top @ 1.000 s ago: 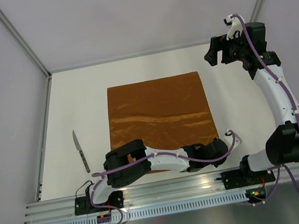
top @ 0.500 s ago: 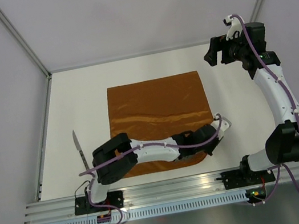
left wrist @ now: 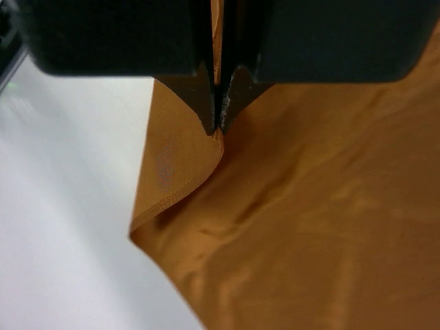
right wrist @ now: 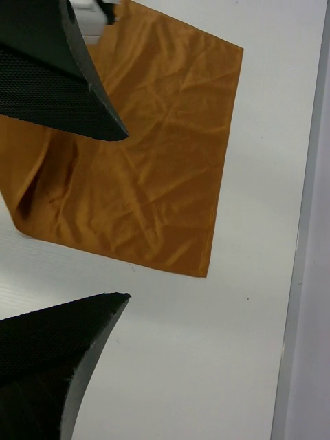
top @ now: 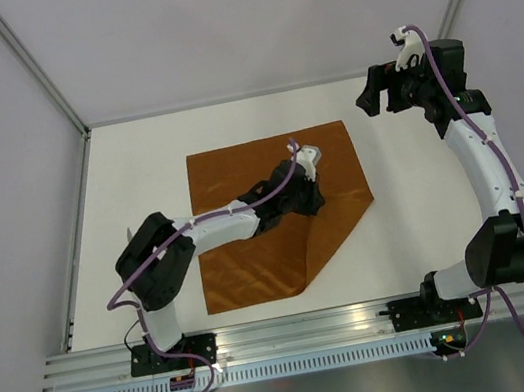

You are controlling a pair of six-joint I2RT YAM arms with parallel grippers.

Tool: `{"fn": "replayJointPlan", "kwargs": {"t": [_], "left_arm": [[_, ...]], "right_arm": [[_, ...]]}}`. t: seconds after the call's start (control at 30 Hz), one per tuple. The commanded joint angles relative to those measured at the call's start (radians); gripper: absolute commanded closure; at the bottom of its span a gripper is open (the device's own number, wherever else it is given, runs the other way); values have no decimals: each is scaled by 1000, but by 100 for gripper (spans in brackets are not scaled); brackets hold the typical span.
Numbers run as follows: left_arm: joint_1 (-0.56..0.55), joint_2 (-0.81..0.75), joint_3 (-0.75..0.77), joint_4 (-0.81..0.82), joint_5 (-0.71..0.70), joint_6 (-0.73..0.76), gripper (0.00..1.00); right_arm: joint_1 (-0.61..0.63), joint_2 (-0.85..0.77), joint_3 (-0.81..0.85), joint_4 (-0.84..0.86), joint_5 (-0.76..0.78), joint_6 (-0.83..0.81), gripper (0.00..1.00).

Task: Fold the napkin, place the utensils inside, and roll it up
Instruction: Fold the napkin

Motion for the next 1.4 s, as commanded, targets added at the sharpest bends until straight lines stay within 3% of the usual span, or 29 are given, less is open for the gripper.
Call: {"fn": "replayJointPlan", "kwargs": {"t": [0.0,0.23,0.7,1.37], "left_arm": [[102,-73,-30,-10,83,-100,98],[316,-92,-18,-57,160,-115,98],[589,-43,57,-97,241,-131,98],[758,43,184,-131,324,-157,98]], "right_arm": [[-5,7,10,-26,-20,21,4],[-5,15,13,-37,-46,23,4],[-3,24,16,-42,-72,24,4],[-3,49,24,-48,-80,17,4]]}}
